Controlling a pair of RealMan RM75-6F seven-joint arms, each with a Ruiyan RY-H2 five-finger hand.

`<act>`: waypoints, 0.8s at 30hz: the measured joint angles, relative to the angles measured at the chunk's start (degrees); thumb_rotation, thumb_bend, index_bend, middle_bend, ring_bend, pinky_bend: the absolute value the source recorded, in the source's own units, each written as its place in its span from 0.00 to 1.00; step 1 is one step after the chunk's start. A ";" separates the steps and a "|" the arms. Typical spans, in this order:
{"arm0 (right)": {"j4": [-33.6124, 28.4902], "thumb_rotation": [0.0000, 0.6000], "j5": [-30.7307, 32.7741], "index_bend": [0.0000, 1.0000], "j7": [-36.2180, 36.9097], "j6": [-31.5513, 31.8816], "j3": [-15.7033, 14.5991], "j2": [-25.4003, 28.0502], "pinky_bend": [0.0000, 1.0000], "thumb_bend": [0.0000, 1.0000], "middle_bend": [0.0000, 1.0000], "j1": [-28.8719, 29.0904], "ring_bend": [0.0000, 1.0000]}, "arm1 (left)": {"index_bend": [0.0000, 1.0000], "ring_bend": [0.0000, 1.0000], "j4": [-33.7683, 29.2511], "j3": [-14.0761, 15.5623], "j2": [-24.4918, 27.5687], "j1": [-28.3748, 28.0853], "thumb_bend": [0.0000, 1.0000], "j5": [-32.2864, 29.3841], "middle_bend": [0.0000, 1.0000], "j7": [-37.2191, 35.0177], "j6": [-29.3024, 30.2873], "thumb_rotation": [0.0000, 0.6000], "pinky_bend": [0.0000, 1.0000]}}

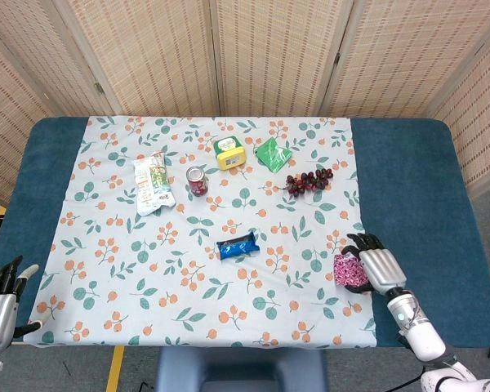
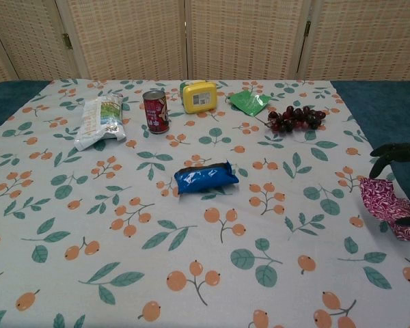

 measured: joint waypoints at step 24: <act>6.64 0.90 0.55 0.30 4.76 -3.49 -0.58 -1.60 0.00 0.19 0.11 -0.90 0.00 | 0.19 0.08 -1.21 0.26 0.36 0.02 0.22 0.55 0.04 0.42 0.35 1.00 0.00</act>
